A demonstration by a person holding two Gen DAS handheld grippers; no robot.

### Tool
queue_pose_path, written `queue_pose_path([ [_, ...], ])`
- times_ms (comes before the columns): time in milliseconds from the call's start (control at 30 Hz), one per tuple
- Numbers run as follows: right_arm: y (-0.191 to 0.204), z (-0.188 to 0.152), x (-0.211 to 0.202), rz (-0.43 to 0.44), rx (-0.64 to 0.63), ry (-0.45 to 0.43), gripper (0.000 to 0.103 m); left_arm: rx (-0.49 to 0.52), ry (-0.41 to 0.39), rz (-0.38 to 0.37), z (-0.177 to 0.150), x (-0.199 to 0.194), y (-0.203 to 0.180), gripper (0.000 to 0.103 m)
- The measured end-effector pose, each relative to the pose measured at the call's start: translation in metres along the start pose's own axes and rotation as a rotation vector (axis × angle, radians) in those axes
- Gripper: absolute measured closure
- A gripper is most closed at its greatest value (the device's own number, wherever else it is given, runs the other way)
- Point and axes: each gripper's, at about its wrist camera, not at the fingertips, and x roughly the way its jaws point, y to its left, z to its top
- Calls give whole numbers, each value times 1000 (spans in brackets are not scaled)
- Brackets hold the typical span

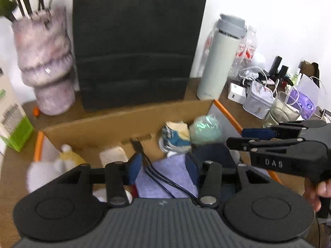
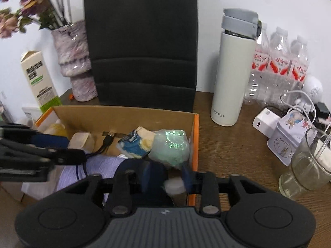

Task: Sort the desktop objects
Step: 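Lower the cable and white piece into the box and open both tools, then withdraw both tools from the box back over the table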

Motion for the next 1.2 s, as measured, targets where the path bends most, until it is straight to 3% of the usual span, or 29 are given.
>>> queue_pose_path([
  [100,2,9,-11,-7,2,-18,68,2,0,20,5,-19,-1,37],
  [167,6,13,-19,5,-9,-29,63,0,11,44,8,-27,-4,21],
  [267,17,15,-37,18,-31,-38,48,-32,48,73,5,-40,-6,18],
  [367,28,8,-54,19,-60,-41,45,-84,51,133,-9,-56,-5,9],
  [467,35,-9,-69,7,-81,-49,44,-150,14,176,-34,-77,-5,7],
  [600,41,-50,-94,17,-88,-85,41,-194,-26,190,-79,-104,-16,6],
  [700,50,-91,-112,36,-90,-114,37,-262,-51,129,-119,-123,-26,4],
  [833,59,-147,-128,25,-98,-122,37,-279,-102,152,-177,-142,-48,3],
  [1000,55,-214,-146,38,-39,-109,35,-322,-97,127,-254,-162,-74,3],
  [1200,50,-276,-175,8,8,-111,35,-273,-116,215,-309,-185,-105,3],
])
